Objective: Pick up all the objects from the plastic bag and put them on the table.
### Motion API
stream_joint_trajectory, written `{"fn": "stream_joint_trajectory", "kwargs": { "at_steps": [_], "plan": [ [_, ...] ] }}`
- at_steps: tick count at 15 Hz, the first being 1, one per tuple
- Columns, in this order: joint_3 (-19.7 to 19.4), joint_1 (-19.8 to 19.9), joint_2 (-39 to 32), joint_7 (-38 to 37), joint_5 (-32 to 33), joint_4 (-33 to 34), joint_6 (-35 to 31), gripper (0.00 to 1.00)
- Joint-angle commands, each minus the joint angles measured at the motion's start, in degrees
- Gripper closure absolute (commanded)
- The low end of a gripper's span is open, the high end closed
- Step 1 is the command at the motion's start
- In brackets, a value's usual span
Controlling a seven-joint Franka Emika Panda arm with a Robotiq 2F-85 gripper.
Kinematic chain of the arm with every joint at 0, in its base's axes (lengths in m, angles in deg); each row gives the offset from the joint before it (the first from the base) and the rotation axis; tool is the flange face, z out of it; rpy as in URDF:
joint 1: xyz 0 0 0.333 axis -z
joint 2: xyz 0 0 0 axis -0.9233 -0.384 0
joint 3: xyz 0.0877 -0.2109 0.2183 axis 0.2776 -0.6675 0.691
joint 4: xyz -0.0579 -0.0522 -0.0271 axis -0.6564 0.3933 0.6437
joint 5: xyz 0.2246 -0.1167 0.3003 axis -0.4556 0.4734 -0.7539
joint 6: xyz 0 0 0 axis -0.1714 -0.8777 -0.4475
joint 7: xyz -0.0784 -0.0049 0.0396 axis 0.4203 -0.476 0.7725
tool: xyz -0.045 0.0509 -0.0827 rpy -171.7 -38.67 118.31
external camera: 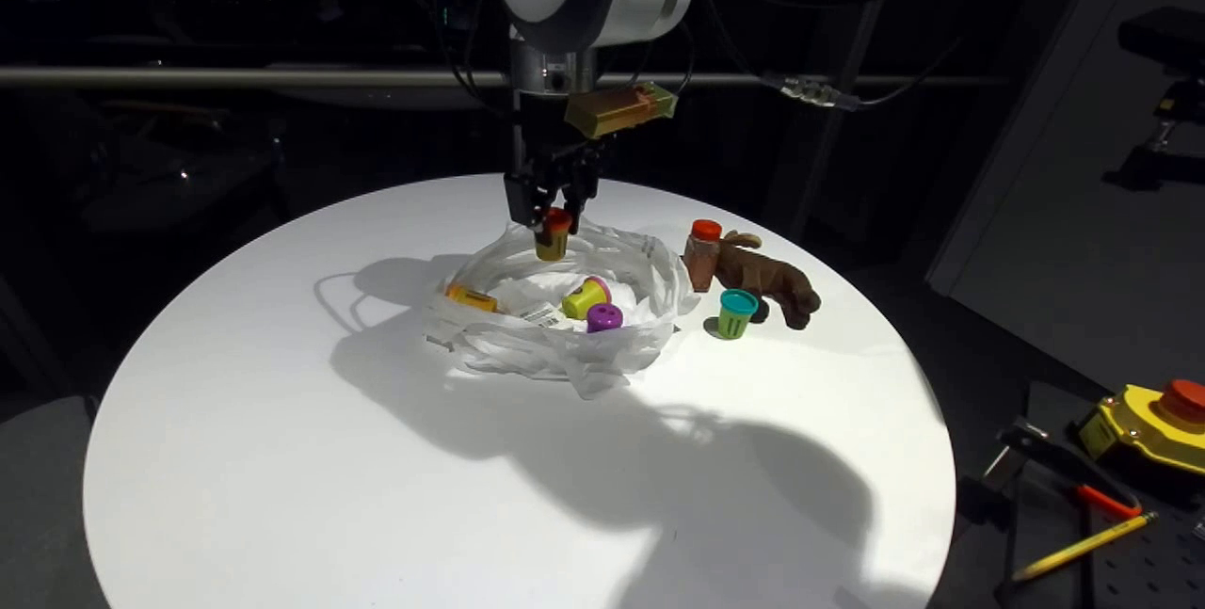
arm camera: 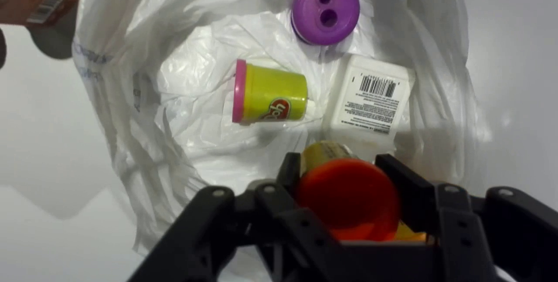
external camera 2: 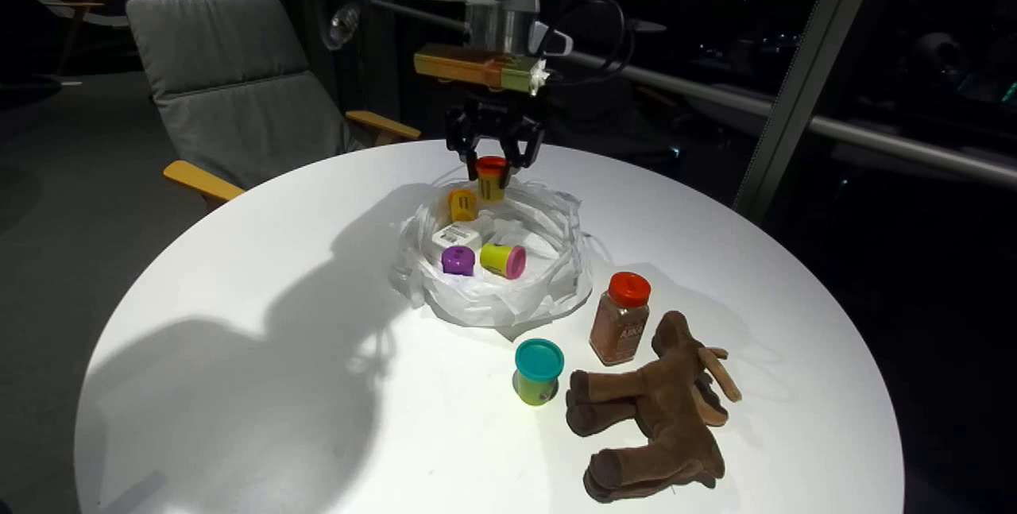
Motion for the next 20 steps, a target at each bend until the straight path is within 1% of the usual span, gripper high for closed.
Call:
{"fn": "stream_joint_trajectory", "kwargs": {
  "at_steps": [1,6,9,13,16,18,20],
  "plan": [
    [-0.53,-1.24,9.00,-3.95,0.97,-13.85,-4.76,0.76],
    [0.43,-1.42,16.87,-8.46,-1.16,-27.78,-7.23,0.76],
    [0.84,-1.66,21.84,-10.68,-1.76,-36.72,-11.65,0.76],
    [1.15,-2.18,28.87,-12.56,-1.79,-49.02,-19.36,0.76],
    [1.27,-2.28,34.44,-13.99,-1.67,-58.53,-21.70,0.76],
    [1.30,-1.46,38.15,-13.83,-2.28,-65.16,-23.07,0.76],
    [1.01,0.31,41.65,-11.67,-3.89,-71.91,-25.97,0.76]
  ]
}}
